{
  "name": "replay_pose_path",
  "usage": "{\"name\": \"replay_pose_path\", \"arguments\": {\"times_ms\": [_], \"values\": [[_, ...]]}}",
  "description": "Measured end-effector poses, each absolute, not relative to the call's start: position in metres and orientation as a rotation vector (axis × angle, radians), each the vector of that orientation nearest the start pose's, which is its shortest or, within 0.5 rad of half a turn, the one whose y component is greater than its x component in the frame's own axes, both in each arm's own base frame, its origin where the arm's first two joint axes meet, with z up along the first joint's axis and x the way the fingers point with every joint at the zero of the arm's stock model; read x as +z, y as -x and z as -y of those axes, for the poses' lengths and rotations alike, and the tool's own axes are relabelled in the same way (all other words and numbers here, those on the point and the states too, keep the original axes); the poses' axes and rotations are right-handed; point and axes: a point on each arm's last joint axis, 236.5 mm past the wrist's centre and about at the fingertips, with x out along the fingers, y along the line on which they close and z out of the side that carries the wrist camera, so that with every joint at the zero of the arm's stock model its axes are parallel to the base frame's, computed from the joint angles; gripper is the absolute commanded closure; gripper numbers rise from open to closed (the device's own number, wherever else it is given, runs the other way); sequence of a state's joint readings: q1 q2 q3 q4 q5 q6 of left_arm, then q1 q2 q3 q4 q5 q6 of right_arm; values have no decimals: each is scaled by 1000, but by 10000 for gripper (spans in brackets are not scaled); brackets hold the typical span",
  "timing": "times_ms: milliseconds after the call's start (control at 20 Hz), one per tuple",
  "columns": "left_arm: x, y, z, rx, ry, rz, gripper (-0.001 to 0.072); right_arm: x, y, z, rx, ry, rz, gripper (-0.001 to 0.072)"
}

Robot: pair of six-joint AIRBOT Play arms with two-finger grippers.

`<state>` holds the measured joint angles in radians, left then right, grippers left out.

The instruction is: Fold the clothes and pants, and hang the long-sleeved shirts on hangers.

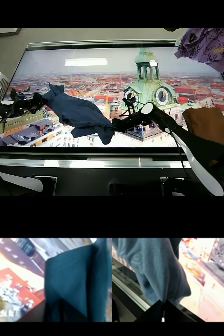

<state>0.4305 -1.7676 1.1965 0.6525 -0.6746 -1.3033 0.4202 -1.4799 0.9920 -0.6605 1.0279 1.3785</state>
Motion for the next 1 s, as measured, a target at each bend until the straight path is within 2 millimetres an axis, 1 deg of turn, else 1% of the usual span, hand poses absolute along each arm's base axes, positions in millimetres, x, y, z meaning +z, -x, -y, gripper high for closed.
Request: {"name": "replay_pose_path", "arguments": {"times_ms": [100,150,200,300,350,400,450,550,600,650,700,750,800,900,950,1000], "values": [[-98,-508,-99,145,966,-920,693,-40,-290,-300,721,-487,-1494,688],[-89,-513,-99,131,956,-906,693,-36,-294,-298,714,-461,-1474,688],[-74,-519,-101,112,937,-878,693,-31,-301,-291,695,-416,-1446,688],[-32,-531,-102,61,884,-819,693,-13,-321,-273,635,-294,-1368,688],[-1,-536,-104,38,841,-771,694,0,-334,-260,591,-226,-1317,688],[33,-540,-108,24,792,-715,694,18,-349,-246,538,-162,-1254,688],[71,-541,-110,9,735,-659,694,43,-366,-228,471,-100,-1175,688],[153,-531,-111,0,634,-539,694,102,-393,-188,326,-5,-1013,687],[196,-520,-112,8,580,-472,694,136,-402,-169,258,27,-929,687],[234,-505,-110,17,537,-412,694,172,-406,-150,198,50,-846,687],[275,-486,-106,21,495,-348,694,206,-404,-133,150,63,-774,687],[310,-465,-100,28,459,-285,694,237,-400,-119,117,69,-706,686],[344,-442,-94,34,420,-222,694,267,-392,-106,88,65,-641,686],[400,-392,-75,34,360,-112,694,316,-369,-86,66,56,-534,686],[420,-369,-65,30,333,-73,693,337,-354,-77,64,50,-485,686],[436,-345,-54,25,309,-41,694,354,-340,-70,67,47,-445,686]]}}
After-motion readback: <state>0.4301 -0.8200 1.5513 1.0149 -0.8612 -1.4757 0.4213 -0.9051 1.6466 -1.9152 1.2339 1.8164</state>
